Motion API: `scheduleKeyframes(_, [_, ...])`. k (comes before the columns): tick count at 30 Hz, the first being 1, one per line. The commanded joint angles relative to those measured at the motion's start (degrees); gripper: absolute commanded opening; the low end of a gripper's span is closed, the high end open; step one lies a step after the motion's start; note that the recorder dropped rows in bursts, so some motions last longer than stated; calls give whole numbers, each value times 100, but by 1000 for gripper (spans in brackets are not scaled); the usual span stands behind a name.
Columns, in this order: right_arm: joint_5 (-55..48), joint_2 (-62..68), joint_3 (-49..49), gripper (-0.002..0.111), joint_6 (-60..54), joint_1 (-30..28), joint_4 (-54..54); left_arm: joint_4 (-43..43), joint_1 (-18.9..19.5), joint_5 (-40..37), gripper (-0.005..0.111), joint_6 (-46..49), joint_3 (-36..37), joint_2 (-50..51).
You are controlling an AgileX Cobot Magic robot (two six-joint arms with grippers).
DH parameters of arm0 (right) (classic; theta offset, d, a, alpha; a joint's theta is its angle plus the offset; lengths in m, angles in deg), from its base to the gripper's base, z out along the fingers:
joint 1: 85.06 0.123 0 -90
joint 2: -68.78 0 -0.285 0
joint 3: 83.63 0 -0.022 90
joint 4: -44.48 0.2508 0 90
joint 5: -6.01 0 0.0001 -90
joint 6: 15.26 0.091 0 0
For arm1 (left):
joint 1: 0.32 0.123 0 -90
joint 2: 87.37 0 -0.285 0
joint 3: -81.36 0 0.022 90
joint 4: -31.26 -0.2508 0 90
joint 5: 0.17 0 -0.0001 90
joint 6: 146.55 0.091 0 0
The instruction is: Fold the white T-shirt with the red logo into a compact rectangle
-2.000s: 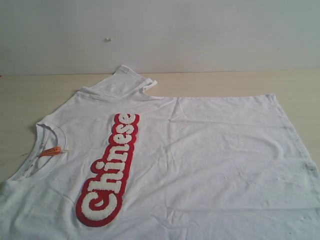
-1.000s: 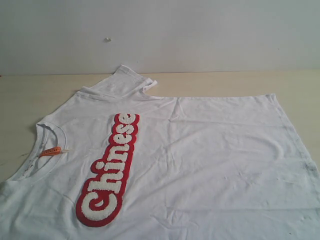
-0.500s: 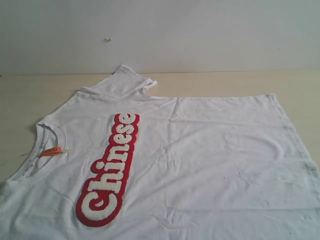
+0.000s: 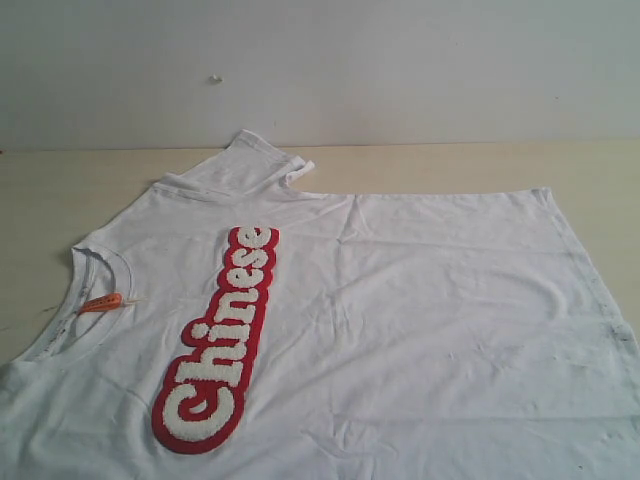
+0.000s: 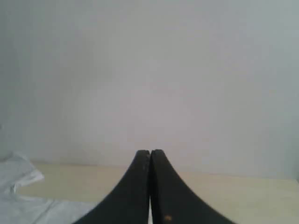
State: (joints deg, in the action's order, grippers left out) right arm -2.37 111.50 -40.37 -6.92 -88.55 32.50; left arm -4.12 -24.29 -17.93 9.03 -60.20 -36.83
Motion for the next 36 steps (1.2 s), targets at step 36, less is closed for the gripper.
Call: scheduleKeyframes(36, [-4688,2444,-201,0,-6545,1815,1809,3997,-430,-4666,0,8543,-536,1530])
